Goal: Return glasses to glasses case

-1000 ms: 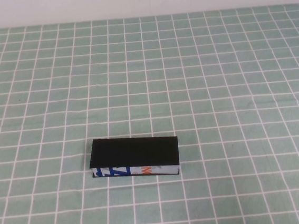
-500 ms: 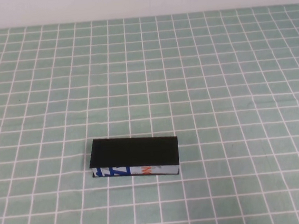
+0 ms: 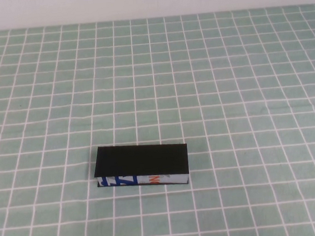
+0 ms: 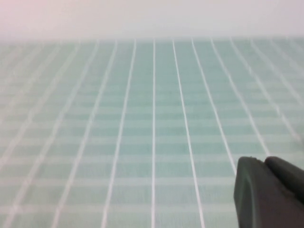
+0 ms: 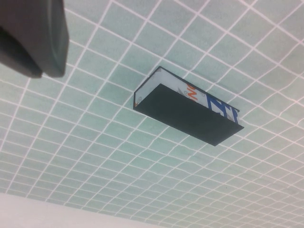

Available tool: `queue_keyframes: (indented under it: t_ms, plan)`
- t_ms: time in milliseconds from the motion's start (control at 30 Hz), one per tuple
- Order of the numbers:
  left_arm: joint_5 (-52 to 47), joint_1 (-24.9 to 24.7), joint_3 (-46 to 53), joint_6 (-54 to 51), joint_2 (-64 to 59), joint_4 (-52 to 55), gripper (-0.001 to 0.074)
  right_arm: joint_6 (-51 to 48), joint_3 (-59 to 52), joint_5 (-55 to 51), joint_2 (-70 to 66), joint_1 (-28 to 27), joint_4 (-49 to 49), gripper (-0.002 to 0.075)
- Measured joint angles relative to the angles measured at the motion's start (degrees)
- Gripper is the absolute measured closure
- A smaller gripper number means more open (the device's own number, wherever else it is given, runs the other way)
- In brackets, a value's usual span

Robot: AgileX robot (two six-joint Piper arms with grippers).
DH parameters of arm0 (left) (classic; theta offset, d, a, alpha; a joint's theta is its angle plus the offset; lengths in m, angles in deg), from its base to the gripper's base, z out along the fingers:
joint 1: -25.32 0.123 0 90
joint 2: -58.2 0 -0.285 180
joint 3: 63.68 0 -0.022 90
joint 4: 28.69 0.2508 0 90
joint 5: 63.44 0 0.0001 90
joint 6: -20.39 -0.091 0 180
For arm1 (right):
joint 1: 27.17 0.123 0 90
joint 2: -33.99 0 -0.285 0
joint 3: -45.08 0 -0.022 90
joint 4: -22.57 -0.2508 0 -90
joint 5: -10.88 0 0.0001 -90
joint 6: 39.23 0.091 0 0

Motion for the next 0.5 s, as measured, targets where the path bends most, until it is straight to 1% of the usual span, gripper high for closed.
queue_keyframes:
  t_ms: [133,200,500]
  plan:
    - [-1.41,-0.13,2.48,-0.24,0.00,-1.92,0.0737,0.00,0.00,0.00,0.00,0.00,0.00,0.0737]
    - [-3.09,-0.13,2.60,-0.24,0.09,-2.71,0.0737,0.00,0.00,0.00,0.09,0.00,0.00,0.0737]
    - [-3.28,-0.13,2.60,-0.24,0.09,-3.06,0.0737,0.00,0.00,0.00,0.09,0.00,-0.13,0.0737]
